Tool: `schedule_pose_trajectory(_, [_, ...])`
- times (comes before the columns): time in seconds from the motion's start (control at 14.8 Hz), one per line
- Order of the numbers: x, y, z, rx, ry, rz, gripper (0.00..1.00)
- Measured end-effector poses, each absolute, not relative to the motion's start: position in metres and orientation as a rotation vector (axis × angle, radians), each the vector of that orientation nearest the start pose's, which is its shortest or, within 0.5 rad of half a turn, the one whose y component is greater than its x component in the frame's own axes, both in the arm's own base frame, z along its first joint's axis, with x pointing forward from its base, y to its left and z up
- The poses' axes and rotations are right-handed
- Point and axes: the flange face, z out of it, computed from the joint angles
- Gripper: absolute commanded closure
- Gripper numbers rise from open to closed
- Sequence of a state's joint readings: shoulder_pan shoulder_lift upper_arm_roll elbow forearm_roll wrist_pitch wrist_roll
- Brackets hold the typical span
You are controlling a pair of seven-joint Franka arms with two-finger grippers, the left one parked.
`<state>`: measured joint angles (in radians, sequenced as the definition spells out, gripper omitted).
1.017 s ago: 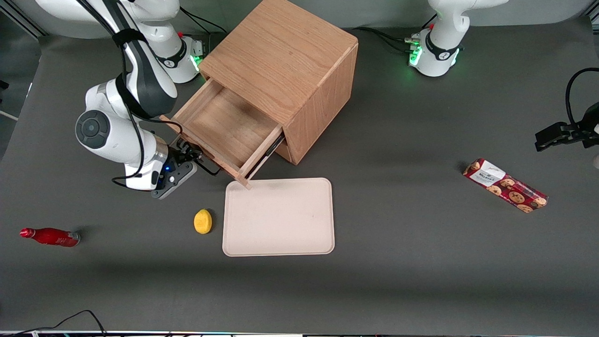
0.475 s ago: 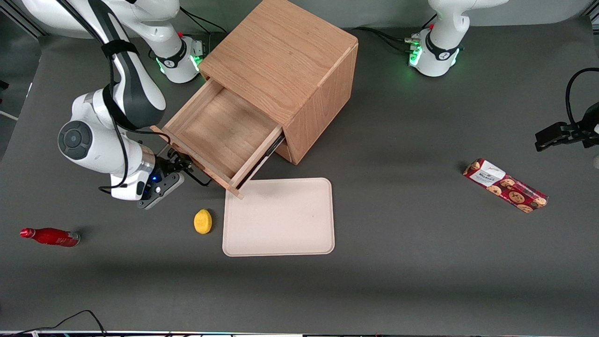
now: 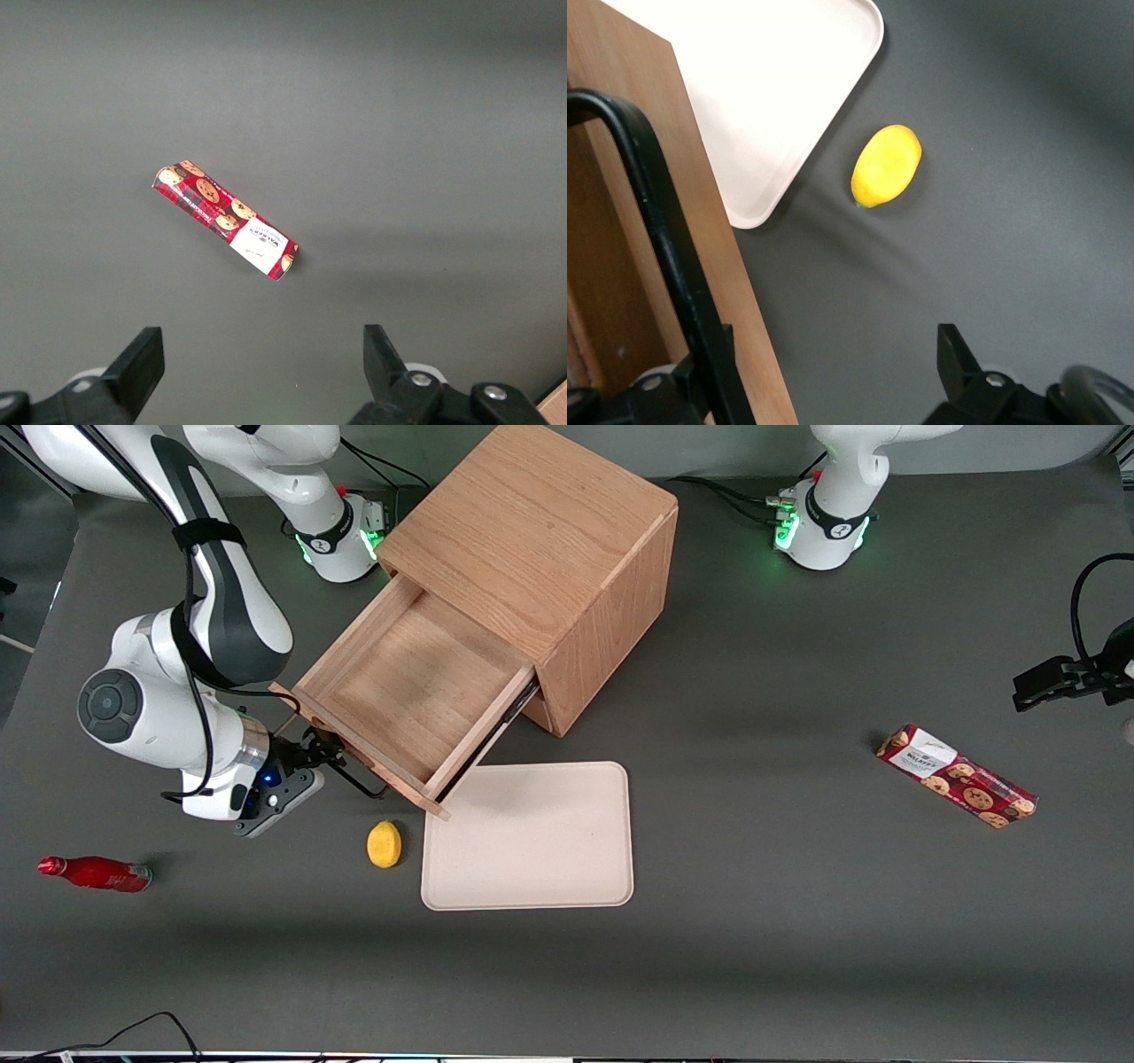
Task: Open upper drawer
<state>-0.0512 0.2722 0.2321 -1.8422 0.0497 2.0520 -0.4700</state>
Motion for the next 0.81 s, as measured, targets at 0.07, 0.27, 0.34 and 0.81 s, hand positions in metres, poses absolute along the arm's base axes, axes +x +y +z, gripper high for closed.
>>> schedule_pose_trajectory(0.07, [0.6076, 0.1053, 0.3789, -2.884, -0.924, 0.063, 0.0])
schedule_pose_trajectory(0.27, [0.6083, 0.105, 0.3784, -2.882, -0.922, 0.072, 0.0])
schedule_pose_trajectory(0.34, [0.6086, 0.105, 0.3782, -2.881, -0.922, 0.074, 0.0])
schedule_pose_trajectory(0.81, [0.6102, 0.1034, 0.3831, -2.88, -0.92, 0.085, 0.0])
